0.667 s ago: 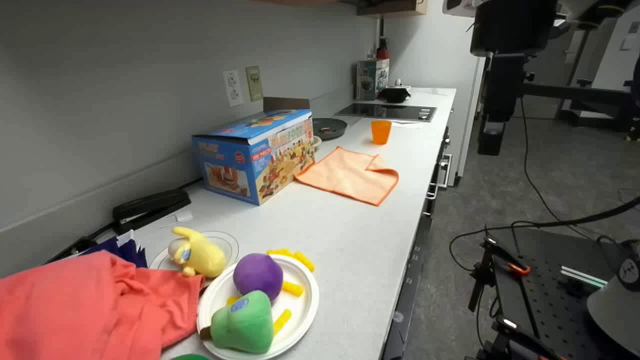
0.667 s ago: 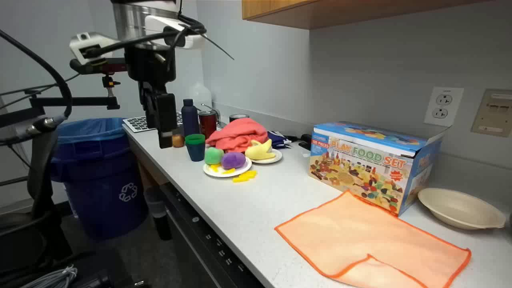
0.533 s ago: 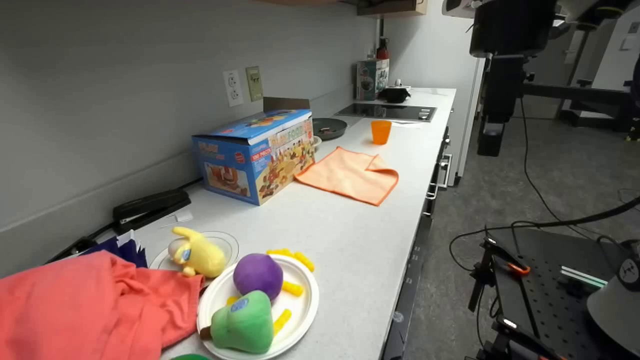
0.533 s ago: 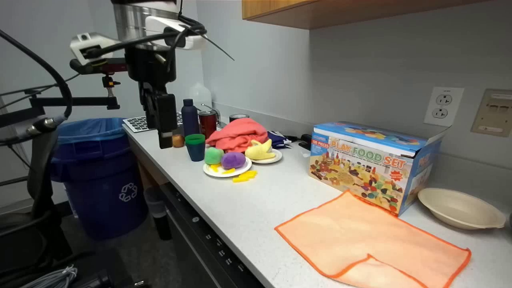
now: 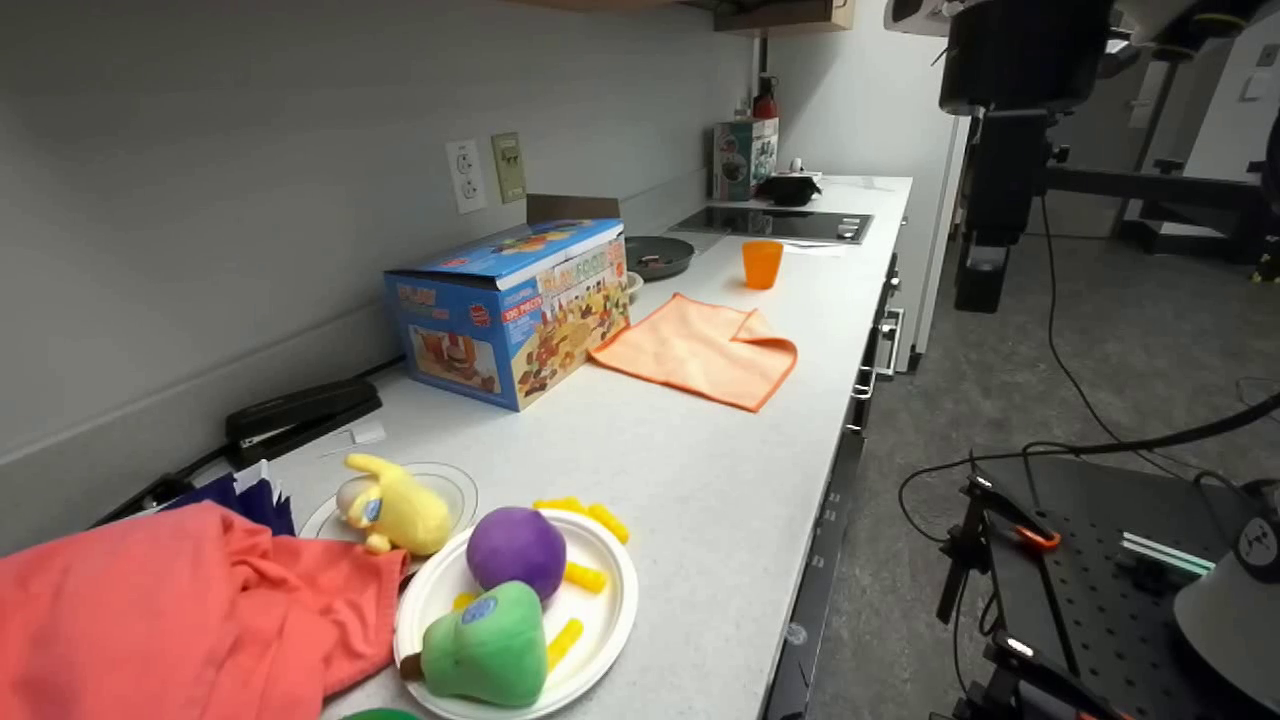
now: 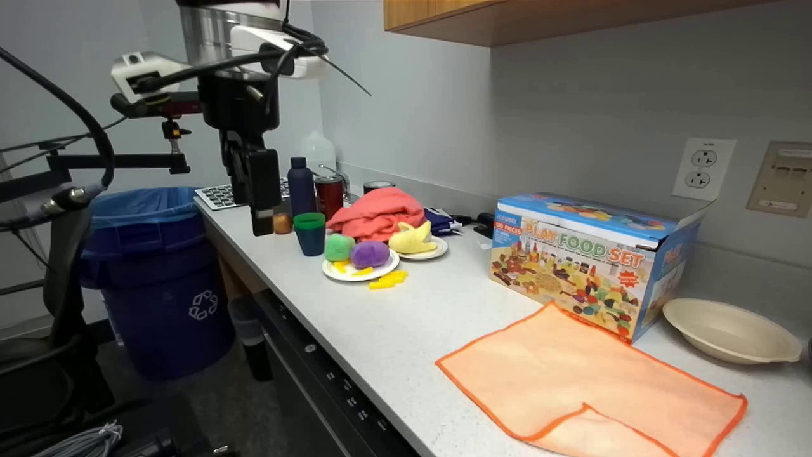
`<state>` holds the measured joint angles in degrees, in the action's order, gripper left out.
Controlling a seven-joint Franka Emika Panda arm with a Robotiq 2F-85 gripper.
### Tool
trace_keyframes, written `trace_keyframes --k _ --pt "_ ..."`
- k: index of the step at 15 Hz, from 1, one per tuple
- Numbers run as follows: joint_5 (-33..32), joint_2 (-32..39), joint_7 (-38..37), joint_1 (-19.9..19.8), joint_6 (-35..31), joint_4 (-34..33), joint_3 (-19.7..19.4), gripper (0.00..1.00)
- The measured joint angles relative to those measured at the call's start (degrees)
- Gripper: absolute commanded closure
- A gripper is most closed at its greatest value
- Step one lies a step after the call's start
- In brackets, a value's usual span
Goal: Unfold the edge of the orange towel
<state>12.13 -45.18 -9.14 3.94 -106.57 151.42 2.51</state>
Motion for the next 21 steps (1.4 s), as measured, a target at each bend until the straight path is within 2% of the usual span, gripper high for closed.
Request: trace_keyframes --k 9,12,15,21 --pt "0.00 0.23 -0.01 -0.19 -0.27 0.00 0.00 0.00" --pt "-0.09 1.19 -1.20 -1.33 -3.01 -0.01 0.00 0.00" --pt "-1.55 4.05 -3.65 -4.45 -8.69 -0.03 -0.03 0.00" --pt "-9.12 13.37 -9.58 -14.69 -23.89 -0.38 -0.96 0.00"
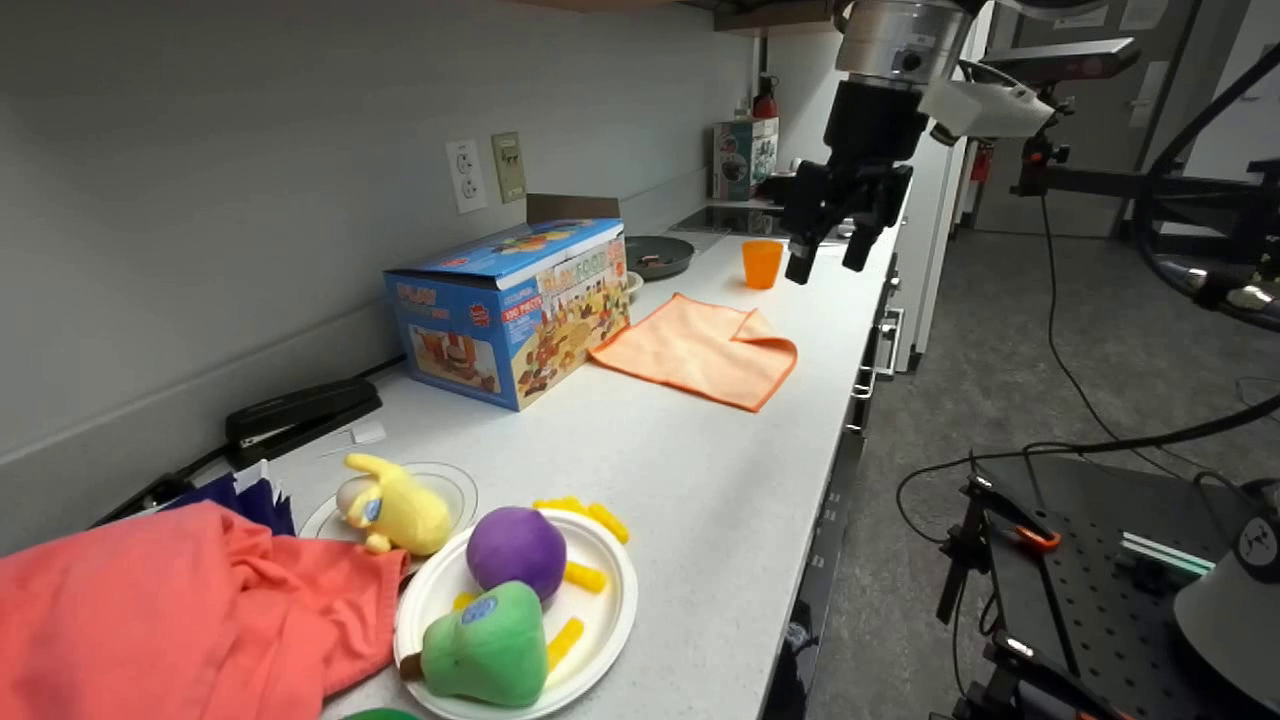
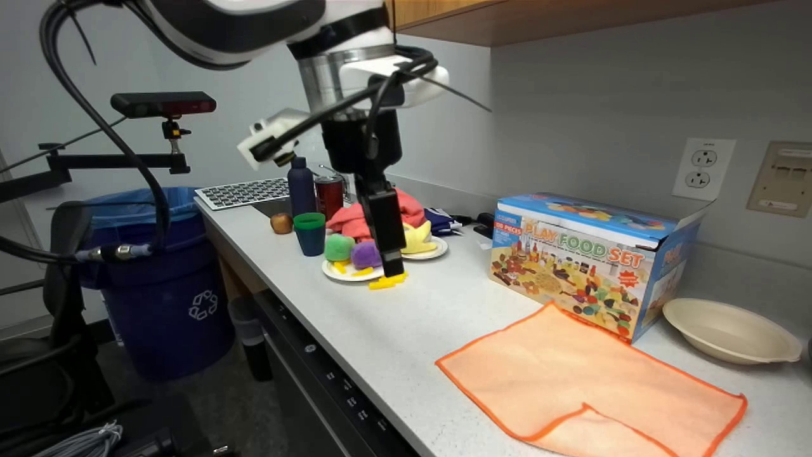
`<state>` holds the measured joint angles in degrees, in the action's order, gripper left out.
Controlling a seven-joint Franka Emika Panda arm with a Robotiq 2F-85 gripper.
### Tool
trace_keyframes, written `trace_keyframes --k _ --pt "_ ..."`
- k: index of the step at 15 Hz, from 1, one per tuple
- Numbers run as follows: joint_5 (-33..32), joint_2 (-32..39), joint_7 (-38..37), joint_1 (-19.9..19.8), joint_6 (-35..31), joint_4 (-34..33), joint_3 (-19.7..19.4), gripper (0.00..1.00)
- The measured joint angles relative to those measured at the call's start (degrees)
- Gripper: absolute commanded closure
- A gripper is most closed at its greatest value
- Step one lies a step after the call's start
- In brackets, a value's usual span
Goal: Unfold the edge of the orange towel
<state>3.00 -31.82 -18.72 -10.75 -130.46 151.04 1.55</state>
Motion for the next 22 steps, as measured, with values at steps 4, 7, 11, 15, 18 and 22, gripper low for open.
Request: trace_keyframes --k 4,7,11,15,18,22 --pt "-1.23 4.60 -1.52 -2.46 -3.54 -1.21 -0.55 0.00" --pt "-1.23 4.84 -1.83 -2.44 -3.49 -1.45 -0.54 0.00" --pt "-1.53 5.99 -3.24 -3.11 -4.16 -0.79 -1.17 0.00" --pt "-1.56 10.57 -4.04 -5.09 -10.18 -2.01 -3.46 0.00" --pt "-1.64 15.23 -4.09 -6.41 -13.13 -5.49 -5.28 0.00" --pt "-3.92 22.76 -4.21 -7.08 -12.76 -12.47 -8.09 0.00"
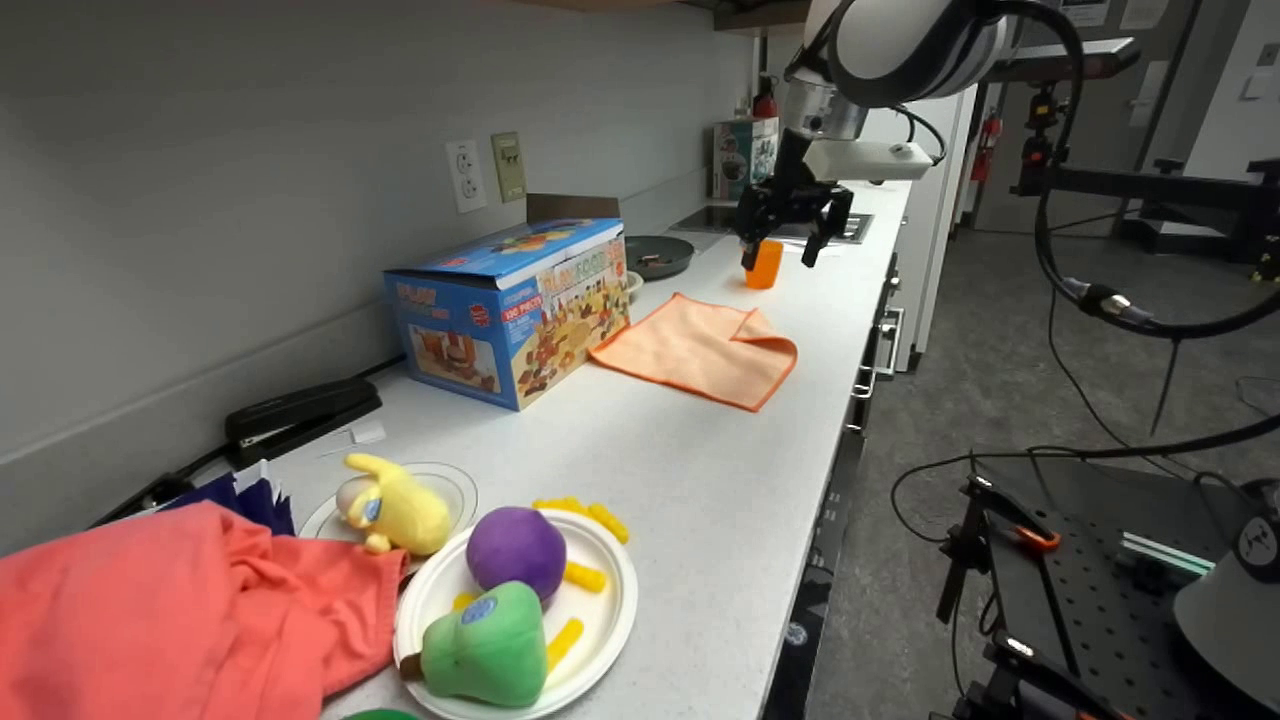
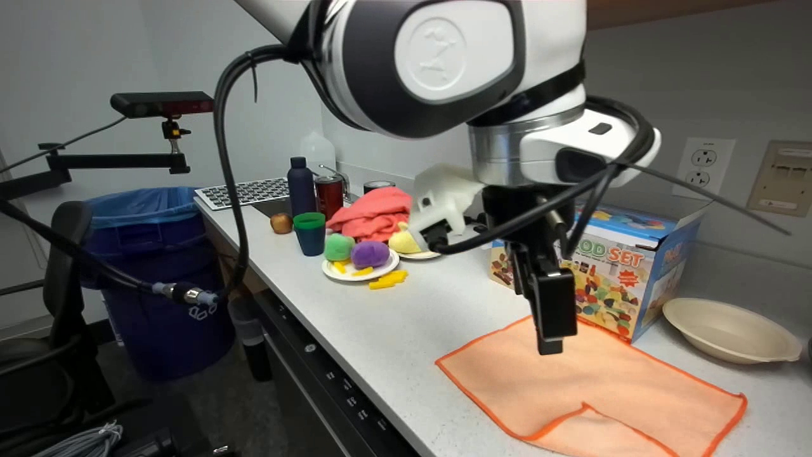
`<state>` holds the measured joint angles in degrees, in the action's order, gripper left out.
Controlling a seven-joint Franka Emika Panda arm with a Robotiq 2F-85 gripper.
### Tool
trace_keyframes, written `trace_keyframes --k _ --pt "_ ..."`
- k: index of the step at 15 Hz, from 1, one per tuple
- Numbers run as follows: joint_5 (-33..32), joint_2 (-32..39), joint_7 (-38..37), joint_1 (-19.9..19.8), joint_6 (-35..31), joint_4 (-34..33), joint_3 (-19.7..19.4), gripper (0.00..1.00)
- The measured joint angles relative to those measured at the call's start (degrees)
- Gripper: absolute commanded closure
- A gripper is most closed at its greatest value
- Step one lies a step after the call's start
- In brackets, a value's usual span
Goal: Unfold the edge of the orange towel
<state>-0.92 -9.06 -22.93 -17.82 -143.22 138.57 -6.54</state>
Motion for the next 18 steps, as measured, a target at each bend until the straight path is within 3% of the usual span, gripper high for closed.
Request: trace_keyframes --k 8,18 --pt "-1.92 12.17 -0.52 0.58 0.22 -9.11 -3.71 0.00" --pt "-2.10 12.98 -0.59 1.96 -0.64 -8.53 -3.97 0.00"
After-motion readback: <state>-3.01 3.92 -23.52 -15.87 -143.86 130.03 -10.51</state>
